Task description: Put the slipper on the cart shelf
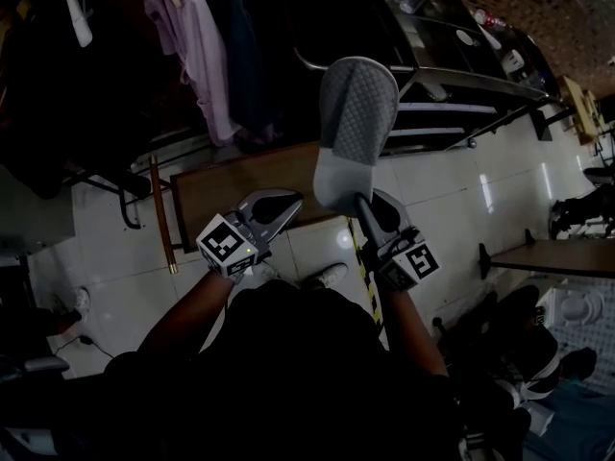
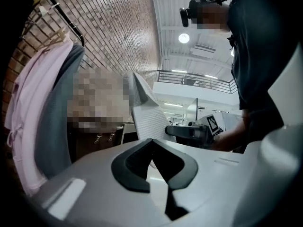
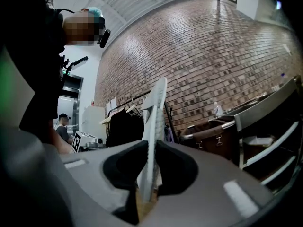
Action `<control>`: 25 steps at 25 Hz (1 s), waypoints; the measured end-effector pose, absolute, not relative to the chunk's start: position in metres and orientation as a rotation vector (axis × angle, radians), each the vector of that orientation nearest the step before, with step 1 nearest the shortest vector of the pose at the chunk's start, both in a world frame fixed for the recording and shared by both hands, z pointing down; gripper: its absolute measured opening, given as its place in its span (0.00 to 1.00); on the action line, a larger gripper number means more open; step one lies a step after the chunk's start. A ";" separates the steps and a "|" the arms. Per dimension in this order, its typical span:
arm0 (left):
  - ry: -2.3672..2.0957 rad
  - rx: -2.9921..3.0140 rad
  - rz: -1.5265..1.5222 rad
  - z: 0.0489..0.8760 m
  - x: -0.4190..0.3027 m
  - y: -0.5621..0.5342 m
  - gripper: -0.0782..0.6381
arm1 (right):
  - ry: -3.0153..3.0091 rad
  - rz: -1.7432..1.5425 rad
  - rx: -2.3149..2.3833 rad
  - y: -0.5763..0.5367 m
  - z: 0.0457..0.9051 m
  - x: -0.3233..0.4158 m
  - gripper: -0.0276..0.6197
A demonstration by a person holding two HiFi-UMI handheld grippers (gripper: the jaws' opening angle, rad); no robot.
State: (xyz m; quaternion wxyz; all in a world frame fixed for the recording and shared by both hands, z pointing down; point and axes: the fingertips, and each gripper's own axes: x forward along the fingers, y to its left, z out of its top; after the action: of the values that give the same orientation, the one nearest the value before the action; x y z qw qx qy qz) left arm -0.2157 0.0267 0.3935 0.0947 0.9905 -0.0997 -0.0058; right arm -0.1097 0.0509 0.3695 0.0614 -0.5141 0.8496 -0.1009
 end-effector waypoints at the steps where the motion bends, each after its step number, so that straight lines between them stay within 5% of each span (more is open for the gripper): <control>1: -0.277 2.943 -0.025 0.390 -0.207 0.029 0.11 | 2.558 -0.301 -1.568 0.054 0.369 -0.101 0.14; 25: -0.015 3.019 0.043 0.366 0.028 0.108 0.11 | 2.308 -0.241 -1.698 0.146 0.366 0.134 0.14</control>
State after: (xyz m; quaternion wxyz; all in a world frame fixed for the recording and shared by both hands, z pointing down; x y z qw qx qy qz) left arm 0.0277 0.1084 0.3659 0.0612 0.9980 -0.0050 0.0143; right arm 0.1337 0.1462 0.3662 0.1325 -0.5853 0.7956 -0.0831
